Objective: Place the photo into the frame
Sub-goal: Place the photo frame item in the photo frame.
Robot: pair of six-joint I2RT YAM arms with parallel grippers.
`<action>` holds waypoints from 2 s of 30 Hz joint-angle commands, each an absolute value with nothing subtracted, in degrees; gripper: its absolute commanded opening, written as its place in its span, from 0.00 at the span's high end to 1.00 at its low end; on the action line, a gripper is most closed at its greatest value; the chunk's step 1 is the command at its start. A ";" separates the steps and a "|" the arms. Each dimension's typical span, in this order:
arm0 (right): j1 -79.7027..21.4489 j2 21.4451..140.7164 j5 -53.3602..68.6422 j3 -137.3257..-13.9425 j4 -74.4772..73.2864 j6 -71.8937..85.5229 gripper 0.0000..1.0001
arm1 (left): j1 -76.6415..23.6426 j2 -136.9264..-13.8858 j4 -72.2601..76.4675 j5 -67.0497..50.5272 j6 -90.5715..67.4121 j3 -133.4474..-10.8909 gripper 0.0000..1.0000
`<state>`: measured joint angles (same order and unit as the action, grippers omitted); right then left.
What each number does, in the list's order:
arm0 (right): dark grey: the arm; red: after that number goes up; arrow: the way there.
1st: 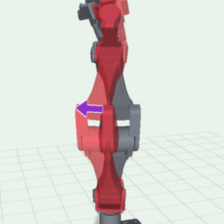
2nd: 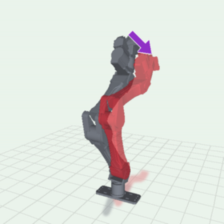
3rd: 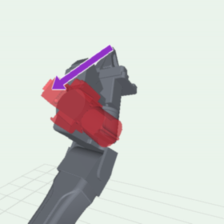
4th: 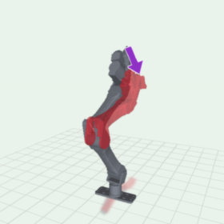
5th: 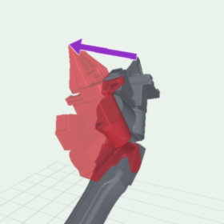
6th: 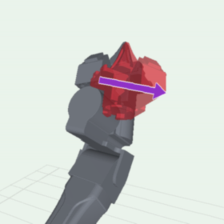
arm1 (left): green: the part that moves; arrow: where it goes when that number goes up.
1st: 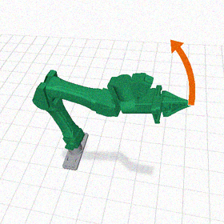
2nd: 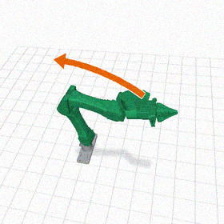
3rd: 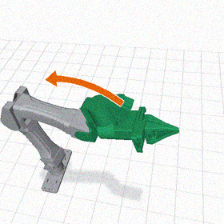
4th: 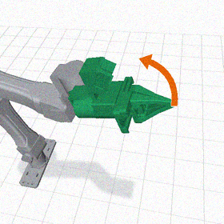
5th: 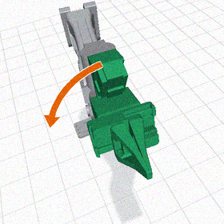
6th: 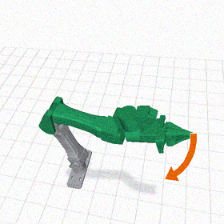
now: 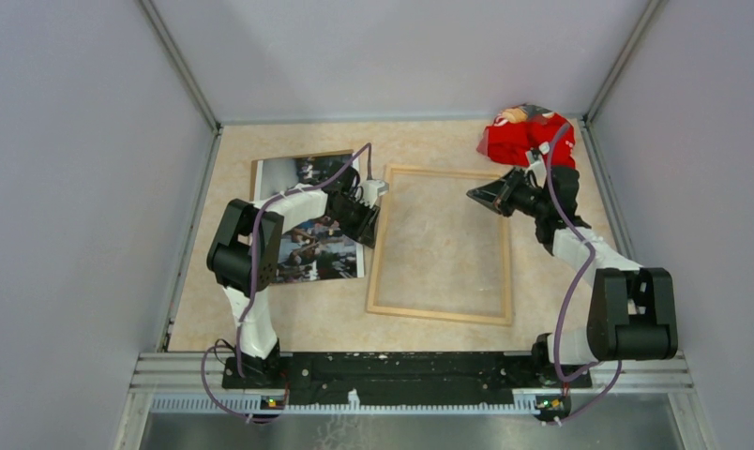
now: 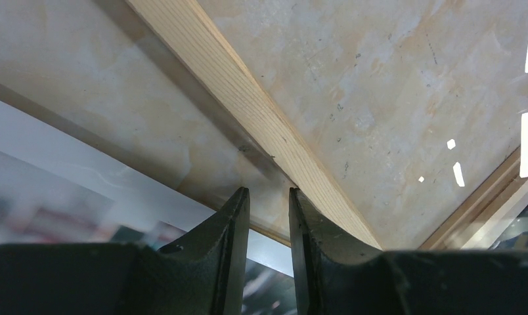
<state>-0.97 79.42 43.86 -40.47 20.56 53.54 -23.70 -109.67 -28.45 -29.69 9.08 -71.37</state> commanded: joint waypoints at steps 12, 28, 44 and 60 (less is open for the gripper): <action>-1.64 80.78 44.90 -38.33 24.11 44.87 0.99 | -23.73 -109.64 -27.06 -30.37 9.40 -71.14 0.65; -1.75 78.40 44.67 -32.94 40.62 50.75 1.00 | -23.72 -109.86 -27.15 -30.45 9.45 -71.20 0.65; -2.28 80.81 40.15 -25.87 54.92 64.00 1.00 | -23.73 -109.96 -27.23 -30.79 9.47 -71.12 0.65; -5.53 78.37 36.52 -28.22 51.27 69.38 1.00 | -23.73 -109.75 -26.56 -31.22 9.67 -70.10 0.66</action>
<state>-3.60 81.03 37.91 -24.95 53.49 71.09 -23.57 -109.67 -27.92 -29.63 9.15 -71.09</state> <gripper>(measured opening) 0.004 0.341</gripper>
